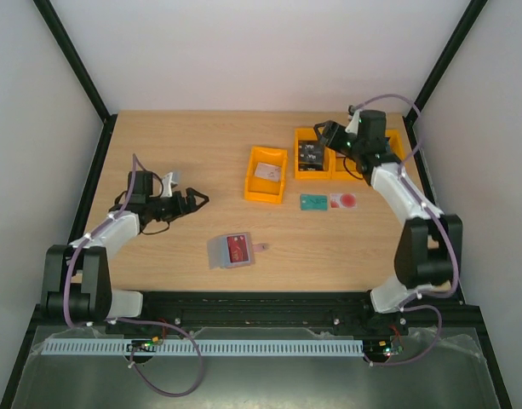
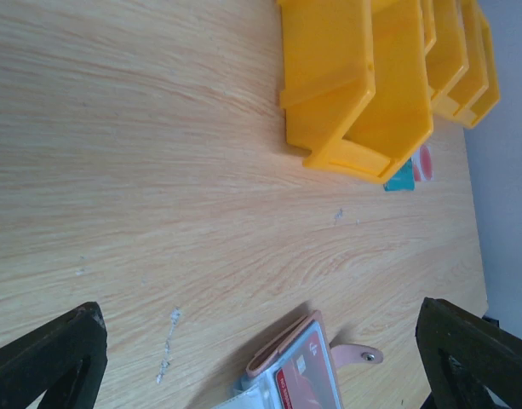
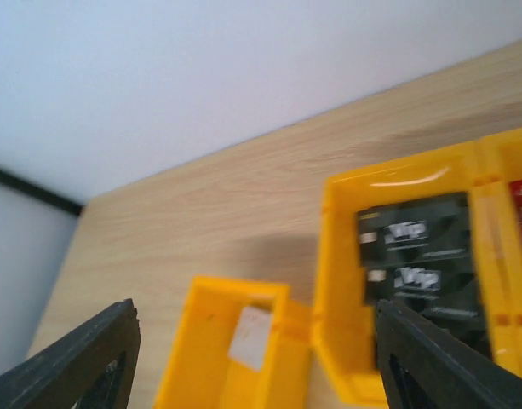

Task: Take the credit cards out of the card holder

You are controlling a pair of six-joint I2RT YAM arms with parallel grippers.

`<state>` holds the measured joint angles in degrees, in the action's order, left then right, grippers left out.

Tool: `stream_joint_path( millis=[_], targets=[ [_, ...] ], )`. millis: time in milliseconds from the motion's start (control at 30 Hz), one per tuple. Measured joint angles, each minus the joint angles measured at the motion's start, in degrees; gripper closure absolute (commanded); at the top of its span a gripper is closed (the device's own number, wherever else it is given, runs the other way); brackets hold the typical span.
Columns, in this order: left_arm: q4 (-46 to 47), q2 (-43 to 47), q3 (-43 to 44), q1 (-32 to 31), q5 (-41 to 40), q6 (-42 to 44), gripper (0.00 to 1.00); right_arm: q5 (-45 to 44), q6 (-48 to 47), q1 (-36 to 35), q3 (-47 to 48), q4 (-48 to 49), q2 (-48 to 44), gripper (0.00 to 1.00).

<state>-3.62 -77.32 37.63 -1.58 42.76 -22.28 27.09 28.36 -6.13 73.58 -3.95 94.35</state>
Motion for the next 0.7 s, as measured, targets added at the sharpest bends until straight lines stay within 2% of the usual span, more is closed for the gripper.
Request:
stream_joint_path(
  millis=[133,300,533,700],
  targets=[
    [1.77,0.0,-1.84,-2.8,-1.03,-1.9,0.01,6.58,3.21,-0.48,-12.07,9.46,-10.8,0.28],
    [3.58,-1.4,-3.91,-7.28,-2.82,-4.76,0.01,9.18,5.51,-2.67,-18.84,11.1,-14.36,0.31],
    [4.39,-2.97,-7.67,-8.15,-6.08,-9.51,0.01,3.28,5.64,-21.53,-24.39,3.15,-13.94,0.36],
    [4.59,-2.43,-9.07,-9.81,-5.66,-13.07,0.01,-0.57,8.5,-32.28,-27.58,0.63,-11.19,0.39]
  ],
)
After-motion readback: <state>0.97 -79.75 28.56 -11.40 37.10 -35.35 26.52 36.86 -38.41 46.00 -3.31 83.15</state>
